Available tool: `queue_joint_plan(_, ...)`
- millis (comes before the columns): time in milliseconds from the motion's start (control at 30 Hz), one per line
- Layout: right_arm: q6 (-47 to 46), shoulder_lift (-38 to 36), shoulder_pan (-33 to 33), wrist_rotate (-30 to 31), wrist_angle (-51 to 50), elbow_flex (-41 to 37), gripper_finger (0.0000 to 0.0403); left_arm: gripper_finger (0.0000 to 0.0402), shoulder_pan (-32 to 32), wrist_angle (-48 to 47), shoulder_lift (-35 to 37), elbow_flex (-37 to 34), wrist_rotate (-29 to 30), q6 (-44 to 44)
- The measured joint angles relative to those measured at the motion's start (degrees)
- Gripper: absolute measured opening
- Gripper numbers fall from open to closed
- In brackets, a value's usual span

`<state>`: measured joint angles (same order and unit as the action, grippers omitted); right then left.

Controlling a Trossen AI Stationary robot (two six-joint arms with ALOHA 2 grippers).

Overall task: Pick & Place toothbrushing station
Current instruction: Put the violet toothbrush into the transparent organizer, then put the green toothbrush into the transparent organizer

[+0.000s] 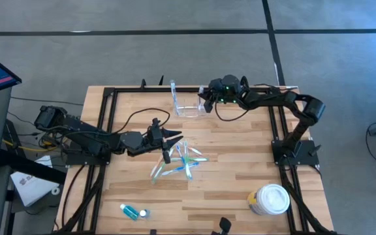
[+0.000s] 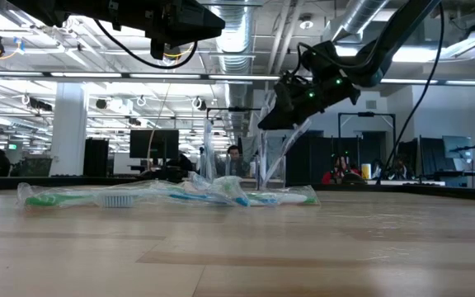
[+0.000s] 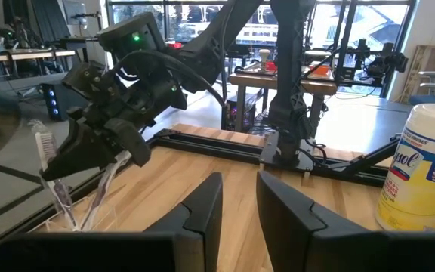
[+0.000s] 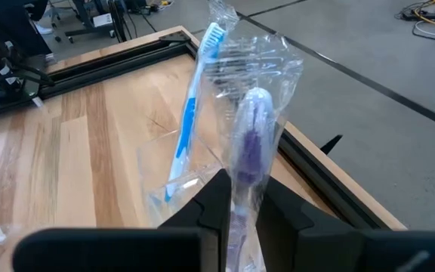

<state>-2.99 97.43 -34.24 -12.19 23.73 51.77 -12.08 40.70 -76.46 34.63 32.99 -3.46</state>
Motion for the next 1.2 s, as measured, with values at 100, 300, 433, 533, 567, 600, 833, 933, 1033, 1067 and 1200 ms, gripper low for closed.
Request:
queue_joint_plan(100, 0.1, -0.1, 0.0, -0.2, 0.0, 0.0, 0.0050, 0.0076, 0.0, 0.0, 0.0, 0.0, 0.0, 0.0)
queue_joint_plan(300, 0.8, -0.1, 0.0, -1.5, -1.1, 0.0, 0.0080, 0.0076, 0.0, 0.0, 0.0, 0.0, 0.0, 0.0)
queue_joint_plan(433, 1.3, -0.4, 0.0, -1.5, -1.7, 0.0, 0.0117, 0.0076, 0.0, 0.0, 0.0, 0.0, 0.0, 0.0)
queue_joint_plan(533, 1.5, -1.4, 0.0, -1.4, -2.1, 0.0, 0.0145, 0.0076, 0.0, 0.0, 0.0, 0.0, 0.0, 0.0)
queue_joint_plan(567, 1.5, -1.9, 0.0, -1.4, -2.5, 0.0, 0.0154, 0.0076, 0.0, 0.0, 0.0, 0.0, 0.0, 0.0)
queue_joint_plan(600, 1.5, -2.3, 0.0, -1.4, -2.5, 0.0, 0.0162, 0.0076, 0.0, 0.0, 0.0, 0.0, 0.0, 0.0)
queue_joint_plan(833, 1.5, -5.1, 0.0, -1.3, -5.4, 0.0, 0.0205, 0.0076, 0.0, 0.0, 0.0, 0.0, 0.0, 0.0)
queue_joint_plan(933, 1.5, -5.5, 0.0, -1.3, -5.4, 0.0, 0.0212, 0.0076, 0.0, 0.0, 0.0, 0.0, 0.0, 0.1)
queue_joint_plan(1033, 1.4, -5.4, 0.0, 0.0, -5.7, 0.0, 0.0211, 0.0076, 0.0, 0.0, 0.0, 0.0, 0.0, 0.1)
queue_joint_plan(1067, 1.2, -5.4, 0.0, 0.7, -5.2, 0.0, 0.0210, 0.0076, 0.0, 0.0, 0.0, 0.0, 0.0, 0.1)
queue_joint_plan(1200, 1.1, -5.4, 0.0, 1.8, -3.8, 0.5, 0.0203, 0.0076, 0.0, -1.1, 0.0, 0.0, 0.0, 0.2)
